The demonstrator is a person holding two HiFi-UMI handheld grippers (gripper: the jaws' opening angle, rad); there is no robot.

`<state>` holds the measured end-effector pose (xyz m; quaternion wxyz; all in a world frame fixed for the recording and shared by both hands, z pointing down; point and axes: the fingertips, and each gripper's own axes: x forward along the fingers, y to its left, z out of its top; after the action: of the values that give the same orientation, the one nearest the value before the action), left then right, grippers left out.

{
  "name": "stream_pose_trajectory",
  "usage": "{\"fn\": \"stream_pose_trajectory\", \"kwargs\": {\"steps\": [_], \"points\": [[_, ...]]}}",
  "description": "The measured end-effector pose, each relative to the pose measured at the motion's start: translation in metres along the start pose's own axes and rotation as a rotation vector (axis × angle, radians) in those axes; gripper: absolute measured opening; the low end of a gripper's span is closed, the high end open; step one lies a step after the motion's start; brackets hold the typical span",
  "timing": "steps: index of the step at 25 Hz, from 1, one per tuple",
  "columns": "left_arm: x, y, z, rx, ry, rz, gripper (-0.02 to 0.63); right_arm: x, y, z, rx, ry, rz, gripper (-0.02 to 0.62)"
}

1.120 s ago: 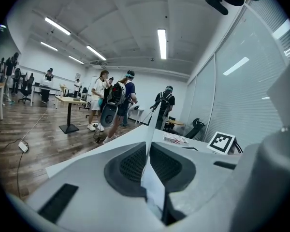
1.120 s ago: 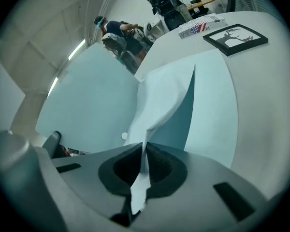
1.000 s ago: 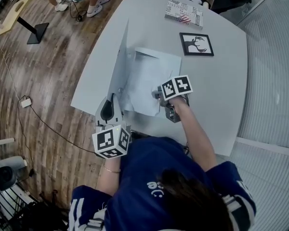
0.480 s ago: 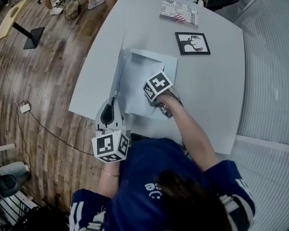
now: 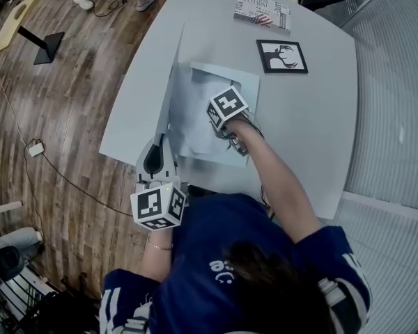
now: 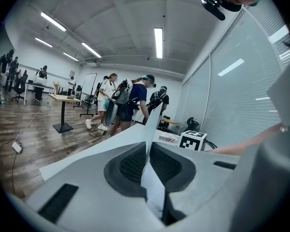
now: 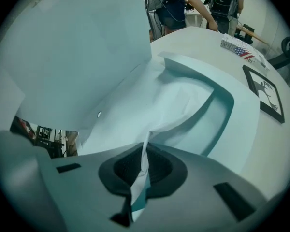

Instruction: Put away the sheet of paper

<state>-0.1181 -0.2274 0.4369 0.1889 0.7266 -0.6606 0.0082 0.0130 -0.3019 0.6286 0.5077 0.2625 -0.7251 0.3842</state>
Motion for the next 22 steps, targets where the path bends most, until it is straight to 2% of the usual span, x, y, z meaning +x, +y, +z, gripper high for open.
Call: {"fn": "stream_pose_trajectory", "kwargs": {"steps": [3, 7, 15, 22], "points": [[-0.002, 0.006, 0.002, -0.01, -0.004, 0.008, 0.026, -0.009, -0.012, 0.009, 0.022, -0.073, -0.041, 0.008], [-0.003, 0.004, 0.0, 0.0, 0.002, 0.003, 0.025, -0.013, -0.019, 0.015, 0.029, -0.162, -0.044, 0.008], [-0.001, 0.003, -0.002, 0.002, 0.003, 0.006, 0.021, -0.013, -0.037, 0.017, 0.035, -0.208, -0.16, 0.008], [-0.003, 0.006, -0.001, -0.003, 0.0, 0.013, 0.021, -0.01, -0.026, 0.001, 0.083, -0.111, -0.017, 0.012]]}}
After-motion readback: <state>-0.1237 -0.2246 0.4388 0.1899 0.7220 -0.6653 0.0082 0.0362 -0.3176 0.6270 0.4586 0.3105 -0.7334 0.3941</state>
